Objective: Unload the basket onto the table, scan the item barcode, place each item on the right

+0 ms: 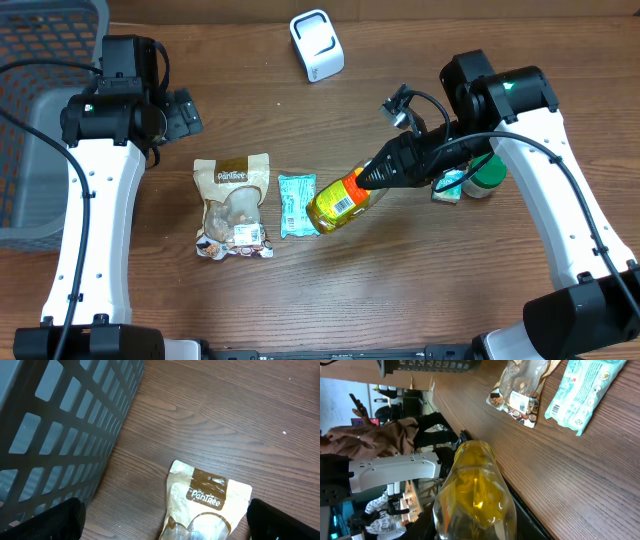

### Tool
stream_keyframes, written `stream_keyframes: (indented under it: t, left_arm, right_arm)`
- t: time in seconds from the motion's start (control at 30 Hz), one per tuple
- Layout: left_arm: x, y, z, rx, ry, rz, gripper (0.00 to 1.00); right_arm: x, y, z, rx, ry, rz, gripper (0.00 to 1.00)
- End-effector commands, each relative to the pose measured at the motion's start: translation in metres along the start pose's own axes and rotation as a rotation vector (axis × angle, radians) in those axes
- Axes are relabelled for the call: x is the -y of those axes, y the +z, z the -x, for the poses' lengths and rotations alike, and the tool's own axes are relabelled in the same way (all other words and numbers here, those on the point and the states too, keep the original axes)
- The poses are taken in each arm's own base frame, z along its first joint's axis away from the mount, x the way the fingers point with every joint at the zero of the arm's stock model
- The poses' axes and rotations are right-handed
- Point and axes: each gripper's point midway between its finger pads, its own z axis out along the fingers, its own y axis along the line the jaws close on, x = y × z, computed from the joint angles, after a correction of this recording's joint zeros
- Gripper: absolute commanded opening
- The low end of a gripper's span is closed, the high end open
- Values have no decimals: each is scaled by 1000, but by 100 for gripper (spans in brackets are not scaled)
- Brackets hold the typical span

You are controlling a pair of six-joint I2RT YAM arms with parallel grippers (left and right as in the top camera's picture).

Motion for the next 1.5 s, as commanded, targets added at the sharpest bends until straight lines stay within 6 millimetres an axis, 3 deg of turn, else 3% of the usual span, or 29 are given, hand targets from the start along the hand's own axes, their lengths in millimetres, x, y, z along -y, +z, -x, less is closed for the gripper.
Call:
stream_keyframes:
  t: [0.0, 0.27, 0.43, 0.97, 1.47]
  left_arm:
    - [-1, -3, 2, 12, 25, 5, 100]
    - [-1, -3, 2, 12, 26, 5, 99]
    - [-1, -3, 2, 12, 26, 5, 100]
    - [-1, -3, 2, 12, 25, 5, 99]
    - [-1, -3, 2, 12, 26, 5, 100]
  right_arm:
    - [-16, -5, 4, 32, -50, 47, 8]
    - [-5, -5, 12, 53, 10, -12, 8]
    - [28, -3, 23, 90, 143, -223, 7]
    - [102, -2, 39, 232, 307, -888, 7]
    - [130, 15, 39, 160, 321, -968, 7]
